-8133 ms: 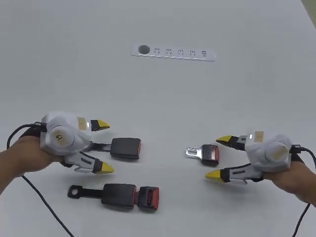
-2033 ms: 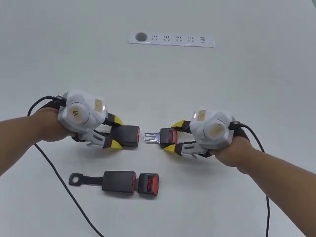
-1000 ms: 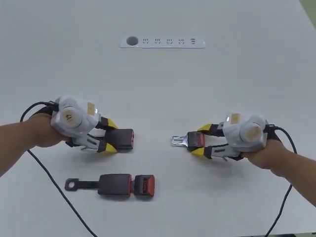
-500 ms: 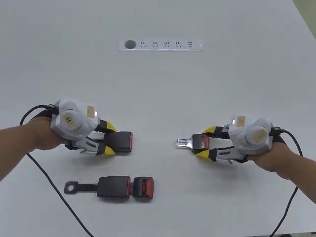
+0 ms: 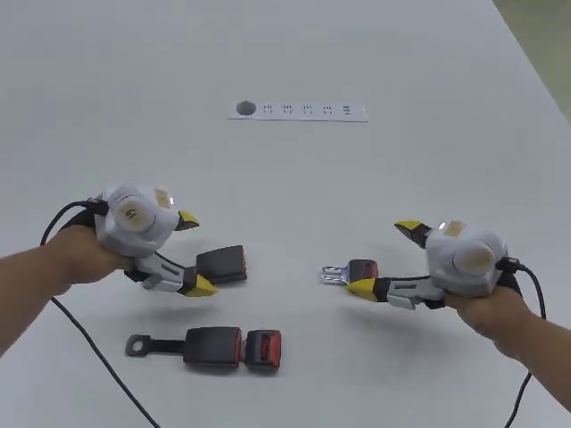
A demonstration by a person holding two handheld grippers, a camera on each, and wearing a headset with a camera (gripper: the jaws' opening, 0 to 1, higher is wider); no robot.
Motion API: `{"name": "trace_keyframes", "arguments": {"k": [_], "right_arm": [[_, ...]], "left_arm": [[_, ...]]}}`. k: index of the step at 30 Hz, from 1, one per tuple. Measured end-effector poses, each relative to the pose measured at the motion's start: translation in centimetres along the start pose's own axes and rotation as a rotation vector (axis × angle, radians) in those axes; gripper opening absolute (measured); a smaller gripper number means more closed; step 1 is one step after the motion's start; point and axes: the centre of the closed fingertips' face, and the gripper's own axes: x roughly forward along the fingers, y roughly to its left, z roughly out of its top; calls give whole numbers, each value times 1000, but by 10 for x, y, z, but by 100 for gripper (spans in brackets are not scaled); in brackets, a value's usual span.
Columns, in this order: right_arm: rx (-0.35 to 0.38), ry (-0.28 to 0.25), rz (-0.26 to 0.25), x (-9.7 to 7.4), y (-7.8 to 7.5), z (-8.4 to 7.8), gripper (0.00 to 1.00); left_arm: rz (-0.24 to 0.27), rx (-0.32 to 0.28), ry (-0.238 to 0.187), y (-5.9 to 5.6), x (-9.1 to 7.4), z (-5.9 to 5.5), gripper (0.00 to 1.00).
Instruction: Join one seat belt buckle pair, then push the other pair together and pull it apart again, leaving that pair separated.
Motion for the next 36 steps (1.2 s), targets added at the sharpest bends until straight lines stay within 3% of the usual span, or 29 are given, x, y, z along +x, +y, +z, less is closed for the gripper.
{"name": "trace_keyframes", "arguments": {"k": [2, 5, 7, 10, 12, 17, 23, 33, 36], "right_arm": [[47, -29, -12, -3, 2, 5, 88], [20, -28, -37, -8, 9, 6, 90], [15, -35, -36, -11, 15, 9, 93], [3, -49, -41, -15, 25, 15, 94], [-6, -58, -47, -17, 30, 17, 95], [-27, -67, -45, -24, 44, 18, 98], [-63, -78, -27, -37, 64, 18, 100], [-84, -92, -30, -58, 84, 13, 100], [-78, -97, -32, -64, 88, 11, 100]], "left_arm": [[60, -44, -37, 4, -10, 2, 76], [112, -104, -80, 1, -22, 3, 87], [140, -98, -88, 0, -29, 2, 95], [184, -160, -159, -5, -45, 9, 96], [205, -164, -182, -9, -54, 10, 99], [210, -162, -203, -28, -68, 8, 100], [179, -148, -203, -54, -79, -3, 100], [167, -146, -212, -79, -99, -21, 100], [186, -195, -243, -78, -106, -27, 100]]}}
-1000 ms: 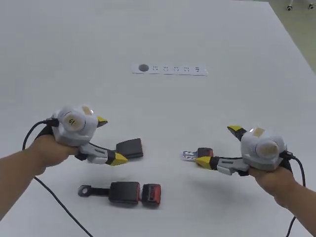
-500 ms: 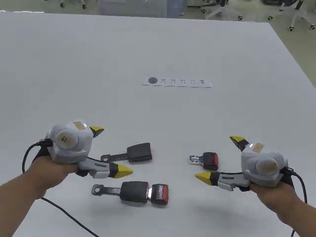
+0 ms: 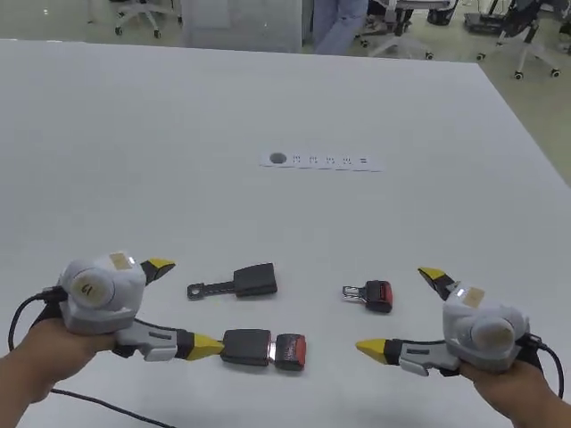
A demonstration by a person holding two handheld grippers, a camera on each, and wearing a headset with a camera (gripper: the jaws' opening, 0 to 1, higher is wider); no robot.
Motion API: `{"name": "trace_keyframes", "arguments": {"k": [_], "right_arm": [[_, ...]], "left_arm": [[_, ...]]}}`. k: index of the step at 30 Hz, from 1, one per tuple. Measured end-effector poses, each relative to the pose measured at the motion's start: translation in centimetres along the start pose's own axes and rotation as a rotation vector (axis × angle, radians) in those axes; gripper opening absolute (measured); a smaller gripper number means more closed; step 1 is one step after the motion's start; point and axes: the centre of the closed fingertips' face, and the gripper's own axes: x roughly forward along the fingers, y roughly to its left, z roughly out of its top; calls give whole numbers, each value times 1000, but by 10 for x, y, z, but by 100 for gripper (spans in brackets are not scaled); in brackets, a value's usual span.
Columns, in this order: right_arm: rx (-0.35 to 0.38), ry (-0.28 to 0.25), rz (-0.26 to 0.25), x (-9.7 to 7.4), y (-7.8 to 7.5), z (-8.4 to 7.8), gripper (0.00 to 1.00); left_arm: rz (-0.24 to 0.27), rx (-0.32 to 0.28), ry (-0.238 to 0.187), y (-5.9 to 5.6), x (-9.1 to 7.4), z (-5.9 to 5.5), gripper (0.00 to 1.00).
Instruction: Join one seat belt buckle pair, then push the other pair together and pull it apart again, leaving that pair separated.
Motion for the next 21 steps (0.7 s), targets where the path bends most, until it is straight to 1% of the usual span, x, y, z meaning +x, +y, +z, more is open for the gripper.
{"name": "trace_keyframes", "arguments": {"k": [2, 3, 5, 9, 12, 15, 17, 21], "right_arm": [[-15, 6, -1, -4, 3, -2, 100], [-17, 9, 1, -5, 5, -3, 100], [-13, 11, 2, -8, 7, -5, 100], [-7, 19, -4, -11, 8, -9, 100], [-9, 28, -8, -12, 9, -11, 100], [-5, 24, -14, -12, 9, -10, 100], [-1, 23, -14, -12, 9, -8, 100], [3, 15, -16, -13, 12, -7, 100]], "left_arm": [[10, -4, -7, 0, -4, -3, 100], [12, -5, -7, -2, -6, -4, 100], [13, -12, -11, -1, -9, -7, 100], [30, -29, -32, 0, -16, -4, 100], [32, -39, -36, 1, -20, -5, 100], [33, -40, -35, 0, -23, -7, 100], [36, -42, -36, 2, -24, -9, 100], [48, -47, -40, 0, -28, -13, 100]]}}
